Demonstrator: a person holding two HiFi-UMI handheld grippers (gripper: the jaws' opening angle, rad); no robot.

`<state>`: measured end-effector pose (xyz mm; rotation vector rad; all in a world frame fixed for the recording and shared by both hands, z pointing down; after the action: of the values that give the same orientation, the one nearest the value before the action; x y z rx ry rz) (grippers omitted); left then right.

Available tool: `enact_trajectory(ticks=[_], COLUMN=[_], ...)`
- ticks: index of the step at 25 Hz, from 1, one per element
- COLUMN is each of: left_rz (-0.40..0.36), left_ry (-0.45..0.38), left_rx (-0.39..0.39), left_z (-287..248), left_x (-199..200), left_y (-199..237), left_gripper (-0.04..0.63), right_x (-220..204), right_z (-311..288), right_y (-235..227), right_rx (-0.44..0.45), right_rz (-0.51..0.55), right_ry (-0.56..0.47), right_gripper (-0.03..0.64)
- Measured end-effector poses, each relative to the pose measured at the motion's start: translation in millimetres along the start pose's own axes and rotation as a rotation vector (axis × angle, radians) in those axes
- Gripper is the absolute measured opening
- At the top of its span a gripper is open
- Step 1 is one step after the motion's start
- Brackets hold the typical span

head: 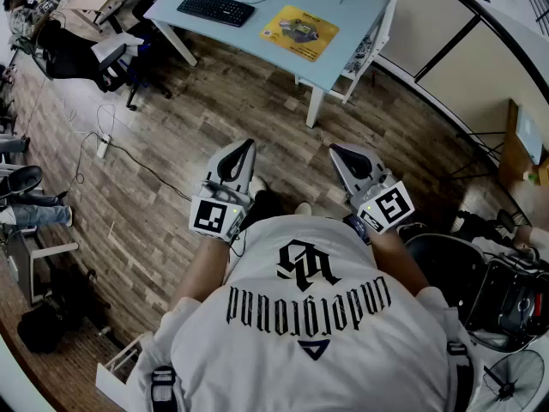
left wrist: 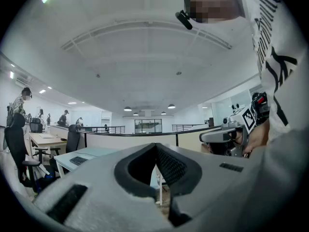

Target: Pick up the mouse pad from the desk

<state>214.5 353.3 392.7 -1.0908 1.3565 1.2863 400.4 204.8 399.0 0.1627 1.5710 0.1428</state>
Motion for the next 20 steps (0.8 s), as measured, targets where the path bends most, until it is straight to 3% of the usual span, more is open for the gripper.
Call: enact_trajectory(ticks=[5,20], left_rz=[0.036,0.034], left_ry=[-0.018,-0.011], left_rx=[0.004,-0.008], left_z=[-6,-8], left_x=[4,2], left_y=[5,26], left_gripper=[0.008,0.008], right_x=[-2,-5], right_z=[-3,-22], right_y=[-6,-4], right_rx=[-0.003,-0.024], right_rz=[-0.003,0.035], right_ry=[0.001,0.003], right_gripper=[0.005,0.005])
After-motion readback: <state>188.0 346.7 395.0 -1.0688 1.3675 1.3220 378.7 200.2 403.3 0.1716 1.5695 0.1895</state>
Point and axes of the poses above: the fingertips, and each gripper's own axes: z backward along the fingers, y to its left, x out of its top, the point moved 6 cm from there along z, backward along the fingers, and after that the axes turned 13 degrees about z, right-handed, at the moved point
